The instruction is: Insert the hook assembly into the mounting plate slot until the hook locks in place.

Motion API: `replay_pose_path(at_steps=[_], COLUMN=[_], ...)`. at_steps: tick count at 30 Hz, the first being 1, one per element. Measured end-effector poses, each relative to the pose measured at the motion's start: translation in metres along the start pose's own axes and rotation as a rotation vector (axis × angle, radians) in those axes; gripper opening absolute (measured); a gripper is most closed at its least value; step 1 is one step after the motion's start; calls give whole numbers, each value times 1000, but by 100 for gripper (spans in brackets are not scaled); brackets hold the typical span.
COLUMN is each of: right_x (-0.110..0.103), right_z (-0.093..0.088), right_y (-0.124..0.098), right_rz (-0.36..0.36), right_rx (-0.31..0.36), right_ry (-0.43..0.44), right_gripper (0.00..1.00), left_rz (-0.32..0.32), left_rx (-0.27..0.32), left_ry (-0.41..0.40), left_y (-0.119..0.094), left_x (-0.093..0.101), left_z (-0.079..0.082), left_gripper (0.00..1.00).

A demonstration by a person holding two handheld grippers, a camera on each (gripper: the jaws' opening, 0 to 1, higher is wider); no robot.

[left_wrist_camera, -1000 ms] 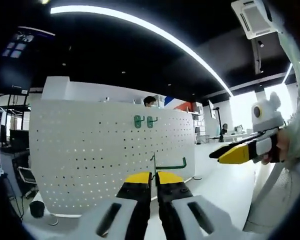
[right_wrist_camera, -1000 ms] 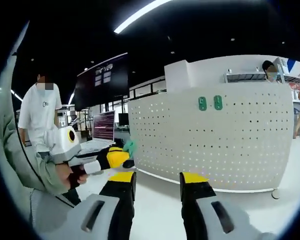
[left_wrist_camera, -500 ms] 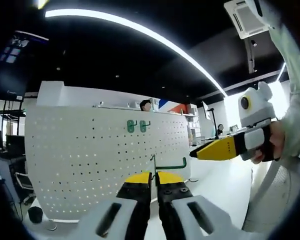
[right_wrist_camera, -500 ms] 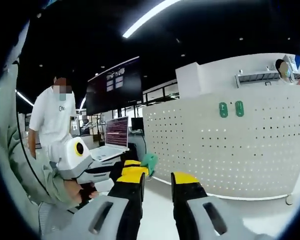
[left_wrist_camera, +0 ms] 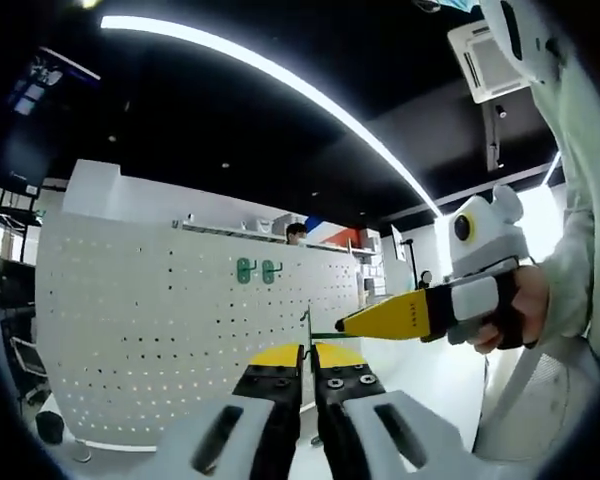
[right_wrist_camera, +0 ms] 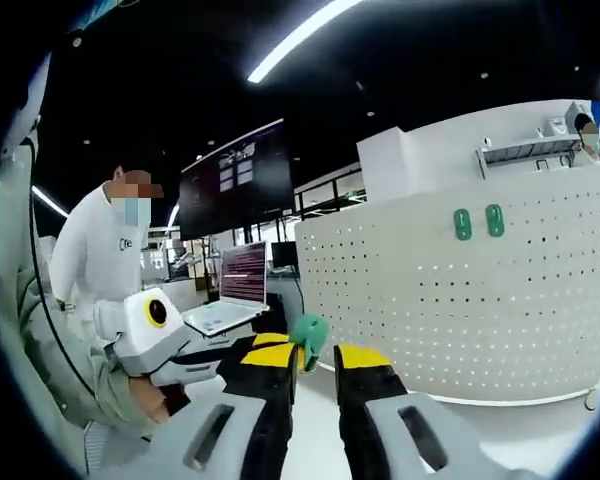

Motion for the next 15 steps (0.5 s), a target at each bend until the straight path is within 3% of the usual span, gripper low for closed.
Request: replay_pose_path(at_steps=[15], right_x=[-1], right_z=[-1], right_y=[7], right_rz=[23], right_rx=[3], right_ry=[54], right_gripper=[6], left_rz=[-27], left_rx=[22], left_ry=[-8], left_y=[1], left_x=[4], left_z=[3], left_gripper=[3])
Point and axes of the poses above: the point that each gripper's makers call its tool centre point, and the gripper's own axes: y roughly forward along the fingers, x roughly to its right, z roughly out of its top, the point moved 3 cm from there along -y, roughly backward along the fingers, and after that the axes turned 7 degrees about y, right-handed, at the moved point
